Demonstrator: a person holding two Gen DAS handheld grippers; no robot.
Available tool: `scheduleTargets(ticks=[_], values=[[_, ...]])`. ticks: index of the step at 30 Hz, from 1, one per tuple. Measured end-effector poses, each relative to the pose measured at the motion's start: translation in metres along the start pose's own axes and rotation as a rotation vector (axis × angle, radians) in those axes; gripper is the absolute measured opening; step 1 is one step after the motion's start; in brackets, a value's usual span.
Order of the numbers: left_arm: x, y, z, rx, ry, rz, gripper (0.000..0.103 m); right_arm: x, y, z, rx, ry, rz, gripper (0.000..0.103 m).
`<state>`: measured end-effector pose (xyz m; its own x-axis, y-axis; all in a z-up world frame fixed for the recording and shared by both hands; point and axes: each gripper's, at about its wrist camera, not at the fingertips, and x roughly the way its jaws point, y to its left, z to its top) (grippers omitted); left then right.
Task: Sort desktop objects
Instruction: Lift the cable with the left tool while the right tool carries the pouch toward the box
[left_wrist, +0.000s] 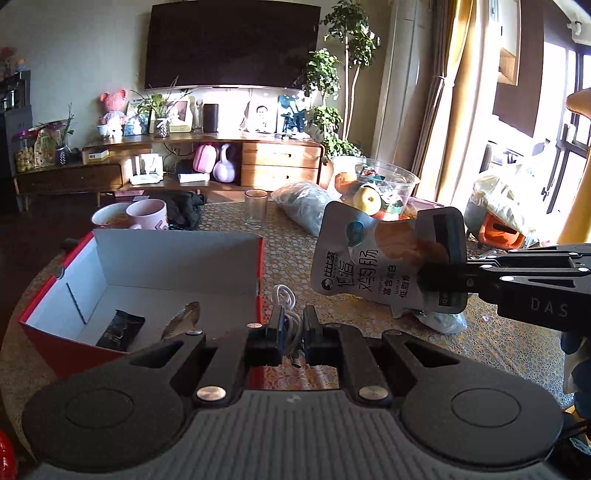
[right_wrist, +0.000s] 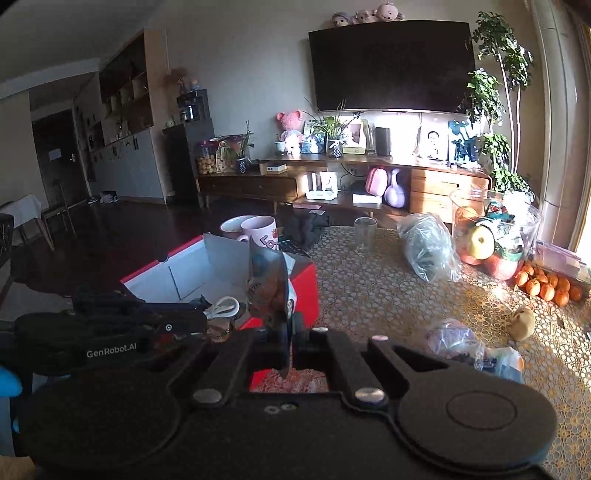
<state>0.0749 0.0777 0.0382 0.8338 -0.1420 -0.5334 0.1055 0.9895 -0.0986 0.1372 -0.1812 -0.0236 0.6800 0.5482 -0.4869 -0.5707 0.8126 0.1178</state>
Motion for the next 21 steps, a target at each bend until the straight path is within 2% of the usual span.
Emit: scheduleTargets(ticks=[12,21], values=[[0.001,0.050,0.013,-0.036,-0.023,0.074,0.009,0.044,0.030,0.027,-0.056,0.033,0.050,0.002],[0.024,0.088,0.024,-0.034,-0.009,0.155,0.009,0.090,0.051,0.045,-0.092,0.061,0.079,0.001]])
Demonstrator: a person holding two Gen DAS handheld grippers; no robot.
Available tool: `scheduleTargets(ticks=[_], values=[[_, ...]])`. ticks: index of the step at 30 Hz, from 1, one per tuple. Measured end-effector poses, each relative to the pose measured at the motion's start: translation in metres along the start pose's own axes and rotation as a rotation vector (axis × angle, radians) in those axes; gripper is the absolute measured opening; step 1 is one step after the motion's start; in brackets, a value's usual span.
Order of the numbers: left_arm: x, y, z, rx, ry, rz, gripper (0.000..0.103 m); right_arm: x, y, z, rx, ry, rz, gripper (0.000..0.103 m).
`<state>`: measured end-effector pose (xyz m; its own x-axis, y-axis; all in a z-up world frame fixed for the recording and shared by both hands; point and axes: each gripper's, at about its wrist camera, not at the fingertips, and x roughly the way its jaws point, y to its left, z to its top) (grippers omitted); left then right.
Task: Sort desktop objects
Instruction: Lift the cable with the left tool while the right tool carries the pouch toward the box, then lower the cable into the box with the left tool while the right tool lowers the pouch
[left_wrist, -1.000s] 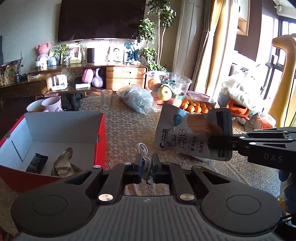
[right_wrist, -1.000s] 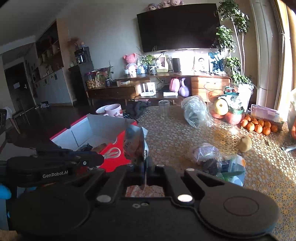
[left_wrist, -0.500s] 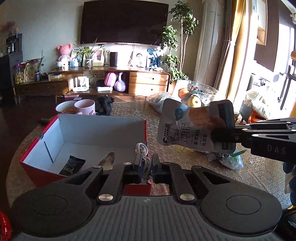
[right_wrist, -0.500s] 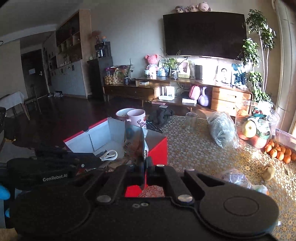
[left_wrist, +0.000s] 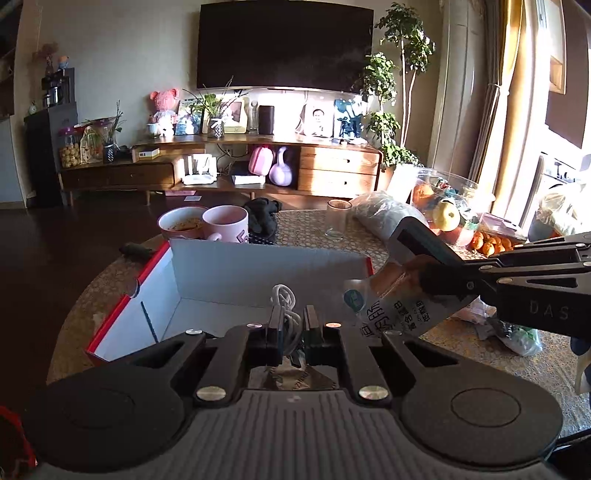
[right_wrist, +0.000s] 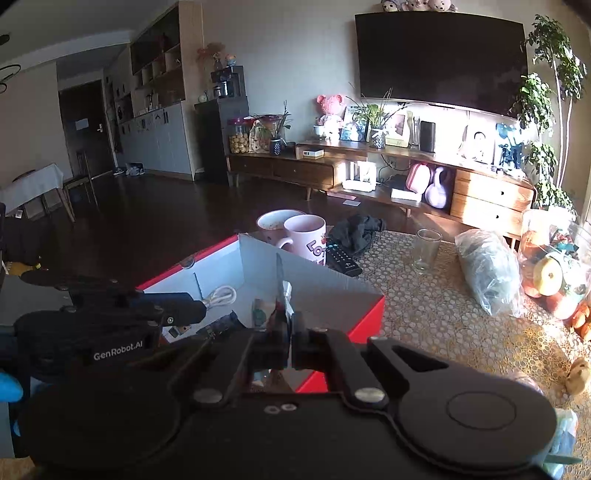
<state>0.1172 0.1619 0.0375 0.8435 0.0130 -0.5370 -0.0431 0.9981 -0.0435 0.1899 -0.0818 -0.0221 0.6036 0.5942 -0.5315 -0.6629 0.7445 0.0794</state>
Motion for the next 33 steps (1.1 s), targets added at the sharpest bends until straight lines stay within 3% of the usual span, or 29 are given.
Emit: scheduleTargets(ticks=[9,14,33], values=[[0.043,0.036,0.010,0.021,0.064,0.043,0.009,0.039,0.002,0.003,-0.037,0.075,-0.021,0.002],[0.071,0.054,0.013,0.006,0.127,0.025,0.009,0.060,0.003,0.003,-0.059,0.119,-0.036,0.002],[0.151,0.081,0.022,0.045,0.290,0.057,0.009,0.119,0.021,-0.006,-0.262,0.203,-0.185,0.002]])
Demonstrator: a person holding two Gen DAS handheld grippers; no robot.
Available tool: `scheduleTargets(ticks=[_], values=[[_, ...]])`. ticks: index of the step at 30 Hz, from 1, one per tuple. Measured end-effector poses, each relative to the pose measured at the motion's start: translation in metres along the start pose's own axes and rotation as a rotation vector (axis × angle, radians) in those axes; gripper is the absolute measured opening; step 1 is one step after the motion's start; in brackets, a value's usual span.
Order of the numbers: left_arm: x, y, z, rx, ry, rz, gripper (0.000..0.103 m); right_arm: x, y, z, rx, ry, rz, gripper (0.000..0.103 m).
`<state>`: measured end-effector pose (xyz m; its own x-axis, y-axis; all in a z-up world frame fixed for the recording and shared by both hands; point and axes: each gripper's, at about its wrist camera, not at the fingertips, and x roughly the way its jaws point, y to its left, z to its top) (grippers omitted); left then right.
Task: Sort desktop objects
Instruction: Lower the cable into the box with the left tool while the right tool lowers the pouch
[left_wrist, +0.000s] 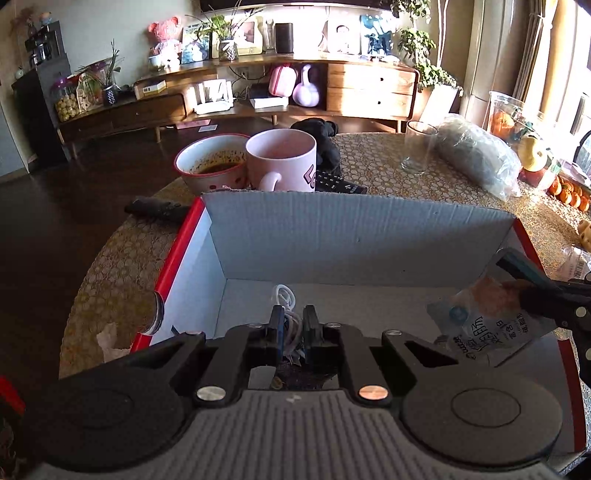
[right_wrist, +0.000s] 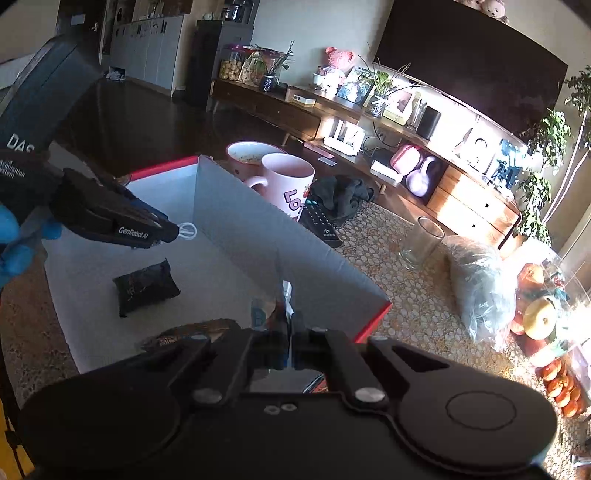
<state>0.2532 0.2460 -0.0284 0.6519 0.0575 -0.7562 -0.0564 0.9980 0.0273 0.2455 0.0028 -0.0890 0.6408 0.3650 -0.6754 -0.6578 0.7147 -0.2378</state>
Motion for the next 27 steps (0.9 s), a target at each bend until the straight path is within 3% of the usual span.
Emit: scheduleTargets(ticks=[7,27], values=[[0.015,0.002,0.005,0.009,0.046,0.006,0.009,0.015,0.026,-0.005,-0.092,0.044,0.023,0.002],[0.044,-0.009,0.007,0.048,0.196,-0.018,0.009,0.009,0.032,-0.008,-0.077,0.052,0.117,0.006]])
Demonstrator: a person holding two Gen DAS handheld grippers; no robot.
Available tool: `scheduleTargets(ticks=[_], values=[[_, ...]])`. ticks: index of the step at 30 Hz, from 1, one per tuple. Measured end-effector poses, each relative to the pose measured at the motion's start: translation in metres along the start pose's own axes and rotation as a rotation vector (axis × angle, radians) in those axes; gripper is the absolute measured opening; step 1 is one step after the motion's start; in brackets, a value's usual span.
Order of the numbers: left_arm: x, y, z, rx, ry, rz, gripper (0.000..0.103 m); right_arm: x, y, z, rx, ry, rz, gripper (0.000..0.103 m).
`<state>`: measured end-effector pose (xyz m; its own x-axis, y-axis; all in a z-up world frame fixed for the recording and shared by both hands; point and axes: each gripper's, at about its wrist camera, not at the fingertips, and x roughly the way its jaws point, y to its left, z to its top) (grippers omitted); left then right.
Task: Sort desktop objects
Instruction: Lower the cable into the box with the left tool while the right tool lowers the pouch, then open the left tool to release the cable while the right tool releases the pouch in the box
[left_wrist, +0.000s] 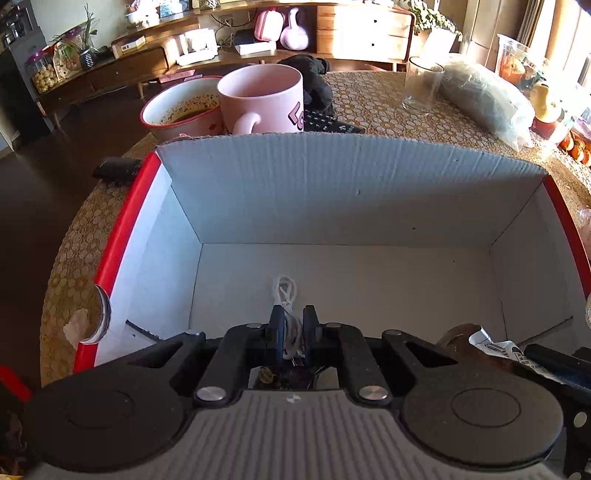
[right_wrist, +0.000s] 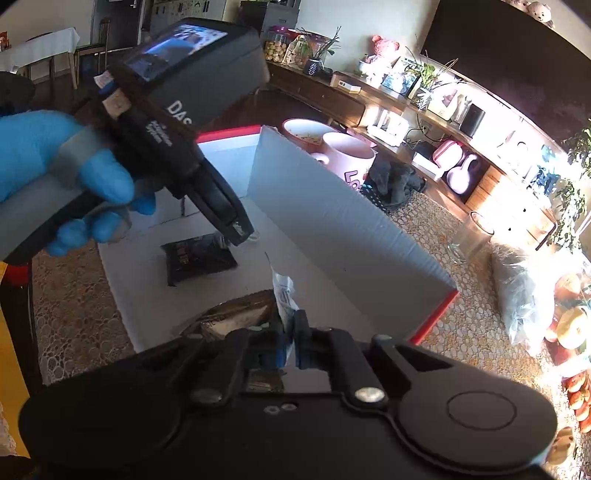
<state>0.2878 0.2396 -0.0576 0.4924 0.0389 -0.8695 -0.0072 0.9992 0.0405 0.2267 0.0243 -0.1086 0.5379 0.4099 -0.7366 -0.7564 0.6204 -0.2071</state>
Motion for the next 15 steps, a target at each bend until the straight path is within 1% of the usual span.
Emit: scheduleTargets(ticks=[6,7,11,15], values=[[0.002,-0.001,0.001,0.000,0.023,-0.002,0.009,-0.005,-0.001,-0.002,0.024,0.003,0.037,0.011],[0.002,-0.002,0.001,0.002,0.023,0.000,0.009,-0.005,-0.002,-0.003,0.032,0.004,0.044,0.016],[0.000,-0.001,0.001,-0.015,0.027,0.015,0.009,-0.008,-0.005,-0.005,0.060,0.010,0.062,0.019],[-0.004,0.001,0.000,-0.033,0.020,0.028,0.010,-0.013,-0.006,-0.008,0.070,0.003,0.075,0.029]])
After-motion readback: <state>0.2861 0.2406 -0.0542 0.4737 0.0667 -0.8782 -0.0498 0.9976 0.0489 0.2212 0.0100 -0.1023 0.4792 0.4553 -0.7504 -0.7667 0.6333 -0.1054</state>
